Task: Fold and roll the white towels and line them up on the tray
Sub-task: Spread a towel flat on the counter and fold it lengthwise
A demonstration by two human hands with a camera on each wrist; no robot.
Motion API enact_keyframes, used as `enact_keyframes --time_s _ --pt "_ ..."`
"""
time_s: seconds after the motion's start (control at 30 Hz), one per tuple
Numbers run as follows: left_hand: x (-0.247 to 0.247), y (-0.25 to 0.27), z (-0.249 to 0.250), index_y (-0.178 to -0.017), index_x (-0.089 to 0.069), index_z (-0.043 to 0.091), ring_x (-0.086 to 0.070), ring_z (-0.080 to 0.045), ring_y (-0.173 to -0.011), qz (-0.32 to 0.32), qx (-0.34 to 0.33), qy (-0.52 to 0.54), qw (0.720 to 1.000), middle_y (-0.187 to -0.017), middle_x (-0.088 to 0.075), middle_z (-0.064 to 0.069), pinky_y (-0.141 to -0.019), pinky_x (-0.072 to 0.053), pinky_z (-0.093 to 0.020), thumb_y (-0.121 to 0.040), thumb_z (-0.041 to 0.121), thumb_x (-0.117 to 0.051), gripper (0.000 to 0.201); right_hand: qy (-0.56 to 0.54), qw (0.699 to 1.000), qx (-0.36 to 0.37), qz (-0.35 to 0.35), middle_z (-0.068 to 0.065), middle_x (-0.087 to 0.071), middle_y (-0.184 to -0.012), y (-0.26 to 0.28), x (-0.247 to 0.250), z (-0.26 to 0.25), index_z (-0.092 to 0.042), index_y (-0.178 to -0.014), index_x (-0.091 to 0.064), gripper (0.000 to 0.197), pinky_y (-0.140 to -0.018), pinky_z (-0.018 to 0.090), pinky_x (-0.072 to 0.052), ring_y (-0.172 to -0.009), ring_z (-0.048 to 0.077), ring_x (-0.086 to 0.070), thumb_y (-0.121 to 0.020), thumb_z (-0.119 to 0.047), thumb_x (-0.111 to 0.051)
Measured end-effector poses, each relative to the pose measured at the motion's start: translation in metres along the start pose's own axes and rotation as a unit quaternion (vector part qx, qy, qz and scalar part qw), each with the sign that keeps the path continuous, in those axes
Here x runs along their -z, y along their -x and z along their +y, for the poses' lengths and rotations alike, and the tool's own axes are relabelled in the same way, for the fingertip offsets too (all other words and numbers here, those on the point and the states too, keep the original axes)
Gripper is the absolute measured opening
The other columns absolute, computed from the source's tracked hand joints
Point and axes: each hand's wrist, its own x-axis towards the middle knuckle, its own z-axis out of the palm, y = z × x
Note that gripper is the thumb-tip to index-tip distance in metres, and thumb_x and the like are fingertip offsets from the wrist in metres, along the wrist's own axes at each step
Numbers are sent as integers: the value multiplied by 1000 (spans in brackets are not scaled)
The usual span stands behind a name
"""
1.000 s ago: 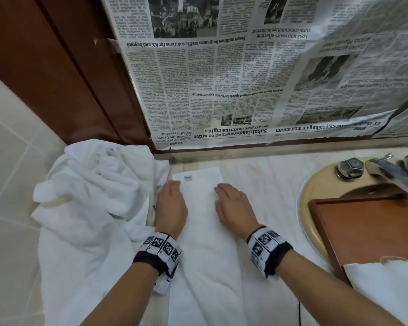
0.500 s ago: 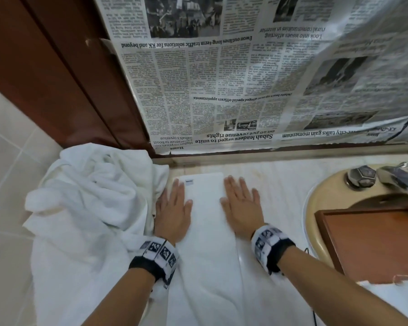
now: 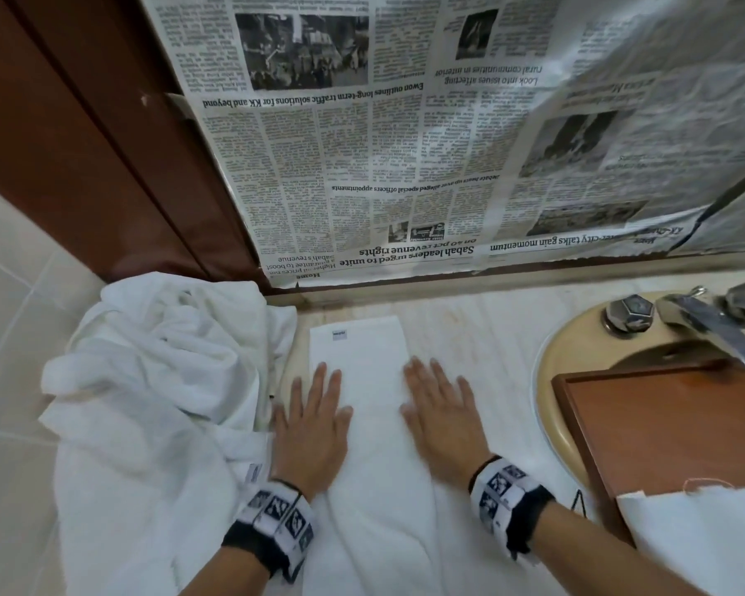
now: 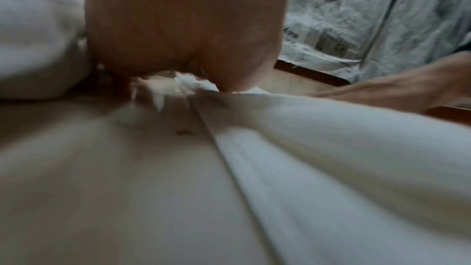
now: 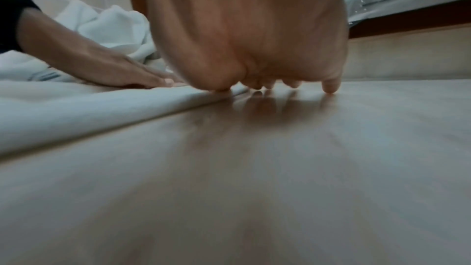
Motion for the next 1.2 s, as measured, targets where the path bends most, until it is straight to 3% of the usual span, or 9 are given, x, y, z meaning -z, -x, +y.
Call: enact_keyframes --time_s 0.1,0.27,0.57,0.63,0.7,0.77,0.97,1.1,1.2 --pt "-11 18 4 -159 -4 39 -4 -23 -154 -7 -3 -5 1000 -165 6 16 -120 -10 -54 -96 60 3 67 7 999 49 -23 -5 -31 -160 18 -21 -30 -21 -153 -35 57 -113 50 -34 -145 19 -34 -102 -44 -31" --pt "-10 22 -5 -154 15 41 10 -23 -154 9 54 -5 998 -158 22 24 -122 -4 -46 -87 63 13 71 54 996 57 -51 -3 -30 -161 35 -32 -17 -19 -153 -36 61 -110 49 -21 -145 18 -35 -105 -49 -14" --pt "-13 15 37 -154 21 37 19 -23 -152 -26 67 -5 997 -159 26 23 -120 7 -57 -91 60 12 68 46 994 2 -98 -5 -29 -161 40 -15 36 -18 -153 -37 63 -110 47 -21 -144 18 -37 -106 -52 -13" --pt "-11 1 51 -155 22 36 21 -23 -152 -35 62 -1 997 -160 26 22 -120 8 -58 -100 57 3 62 62 994 6 -90 -9 -13 -165 36 -7 52 -21 -158 -23 66 -114 46 -14 -149 18 -25 -105 -55 -4" --pt "-9 -12 66 -154 22 35 22 -23 -151 -44 66 5 997 -160 26 21 -120 9 -58 -103 54 -4 61 74 993 41 -87 -17 19 -161 27 1 70 -28 -157 9 73 -120 44 3 -151 14 11 -93 -61 20" --pt "-7 -20 77 -155 22 34 22 -24 -151 -53 68 0 996 -160 26 21 -120 8 -59 -103 54 -5 61 69 992 43 -100 -20 33 -156 16 11 84 -32 -153 25 78 -121 43 13 -146 11 29 -82 -63 29" --pt "-4 -7 87 -158 6 33 15 -25 -153 -38 29 -6 999 -164 17 17 -121 3 -59 -103 56 -10 62 39 996 47 -68 -18 20 -160 9 23 74 -30 -157 10 73 -120 43 13 -150 13 20 -91 -61 11" --pt "-15 17 75 -157 11 39 14 -23 -153 -52 3 -37 998 -163 18 21 -120 1 -59 -86 65 11 75 10 995 71 -74 -11 1 -164 43 -2 45 -23 -159 -12 62 -122 46 -6 -152 15 -1 -103 -49 -11" --pt "-17 13 61 -155 16 42 16 -22 -153 -41 21 -36 998 -160 22 25 -120 4 -58 -98 63 -1 63 12 996 47 -76 -9 -5 -165 55 -15 49 -22 -159 -17 61 -118 47 -8 -152 17 -13 -105 -49 -11"
